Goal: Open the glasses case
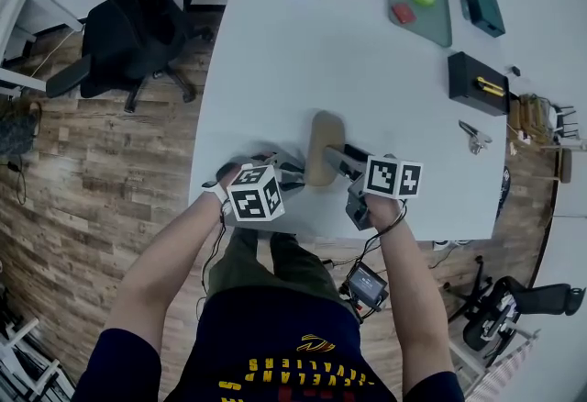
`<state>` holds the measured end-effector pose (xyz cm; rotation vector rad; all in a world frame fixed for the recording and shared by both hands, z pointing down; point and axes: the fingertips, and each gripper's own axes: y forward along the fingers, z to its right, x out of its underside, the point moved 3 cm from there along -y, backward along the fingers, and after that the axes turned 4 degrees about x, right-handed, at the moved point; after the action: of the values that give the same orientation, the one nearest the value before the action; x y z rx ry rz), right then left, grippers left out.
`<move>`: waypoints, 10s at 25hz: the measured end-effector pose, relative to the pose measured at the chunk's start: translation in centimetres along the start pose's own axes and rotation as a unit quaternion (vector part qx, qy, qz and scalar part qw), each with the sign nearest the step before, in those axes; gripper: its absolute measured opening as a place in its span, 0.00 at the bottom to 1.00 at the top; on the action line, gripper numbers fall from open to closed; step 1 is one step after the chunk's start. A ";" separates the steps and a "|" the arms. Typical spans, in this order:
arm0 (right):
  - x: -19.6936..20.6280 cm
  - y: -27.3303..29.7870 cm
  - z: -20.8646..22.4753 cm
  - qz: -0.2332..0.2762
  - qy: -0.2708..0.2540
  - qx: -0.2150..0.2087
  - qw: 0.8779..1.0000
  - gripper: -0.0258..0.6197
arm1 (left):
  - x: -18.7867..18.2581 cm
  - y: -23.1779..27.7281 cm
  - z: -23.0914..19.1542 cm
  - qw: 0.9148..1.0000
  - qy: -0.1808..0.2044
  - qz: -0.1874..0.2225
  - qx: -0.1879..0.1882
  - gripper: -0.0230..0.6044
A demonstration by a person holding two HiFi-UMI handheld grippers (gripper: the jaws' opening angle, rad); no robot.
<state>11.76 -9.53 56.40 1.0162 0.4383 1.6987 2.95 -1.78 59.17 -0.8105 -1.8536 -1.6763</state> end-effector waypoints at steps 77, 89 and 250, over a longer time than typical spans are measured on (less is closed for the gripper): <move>2.8 -0.4 3.3 0.021 0.024 -0.037 0.999 0.30 | -5.9 -0.9 -3.6 0.936 -0.172 -0.061 -0.301 0.67; 2.7 0.0 2.9 0.008 0.012 -0.020 1.000 0.30 | -5.3 -4.2 -3.9 0.925 -0.203 -0.021 -0.321 0.67; -2.4 -15.3 -4.7 0.237 0.058 -0.030 0.969 0.23 | -7.9 -17.7 0.7 0.888 -0.332 0.226 -0.225 0.56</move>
<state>17.26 -5.08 41.87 1.0359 0.2232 2.1930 -4.29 -2.91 41.24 -2.0488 -1.4544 -1.6380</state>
